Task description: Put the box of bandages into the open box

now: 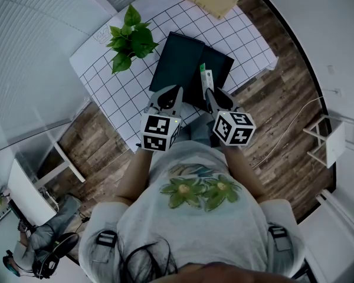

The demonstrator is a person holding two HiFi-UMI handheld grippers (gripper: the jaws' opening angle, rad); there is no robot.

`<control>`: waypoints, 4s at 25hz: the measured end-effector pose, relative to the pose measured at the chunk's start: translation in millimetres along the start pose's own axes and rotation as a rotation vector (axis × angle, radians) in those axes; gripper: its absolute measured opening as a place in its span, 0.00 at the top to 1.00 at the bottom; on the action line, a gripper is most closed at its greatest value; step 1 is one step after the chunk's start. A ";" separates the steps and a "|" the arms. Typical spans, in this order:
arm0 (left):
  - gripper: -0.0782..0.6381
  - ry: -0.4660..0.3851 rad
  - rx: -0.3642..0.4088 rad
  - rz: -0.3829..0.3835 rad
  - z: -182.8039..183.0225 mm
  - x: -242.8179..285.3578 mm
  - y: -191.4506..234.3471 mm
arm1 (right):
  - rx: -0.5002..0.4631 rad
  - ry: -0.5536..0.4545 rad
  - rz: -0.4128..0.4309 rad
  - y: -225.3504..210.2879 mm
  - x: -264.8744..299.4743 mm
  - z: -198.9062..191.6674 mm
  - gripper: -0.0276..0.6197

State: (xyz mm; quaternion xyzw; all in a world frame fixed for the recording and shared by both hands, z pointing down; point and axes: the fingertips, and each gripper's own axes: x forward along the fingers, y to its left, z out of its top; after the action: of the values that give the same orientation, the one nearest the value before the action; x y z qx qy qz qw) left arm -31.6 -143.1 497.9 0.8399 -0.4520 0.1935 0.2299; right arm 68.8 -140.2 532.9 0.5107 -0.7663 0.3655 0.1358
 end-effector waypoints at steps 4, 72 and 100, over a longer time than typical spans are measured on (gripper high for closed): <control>0.88 0.001 -0.002 0.005 0.1 0.2 0.8 | -0.002 0.008 -0.003 -2.4 2.6 -1.8 0.82; 0.88 0.008 0.006 0.015 -4.3 -1.9 6.7 | -0.024 0.145 -0.053 -21.9 37.3 -46.1 0.82; 0.88 0.006 0.007 0.017 -3.5 -2.4 9.4 | -0.061 0.190 -0.049 -23.2 44.8 -57.2 0.82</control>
State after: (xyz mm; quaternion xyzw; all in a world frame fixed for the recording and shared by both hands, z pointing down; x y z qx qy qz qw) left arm -41.2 -144.1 501.4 0.8363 -0.4577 0.1994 0.2264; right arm 60.0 -135.8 608.6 0.4881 -0.7479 0.3853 0.2323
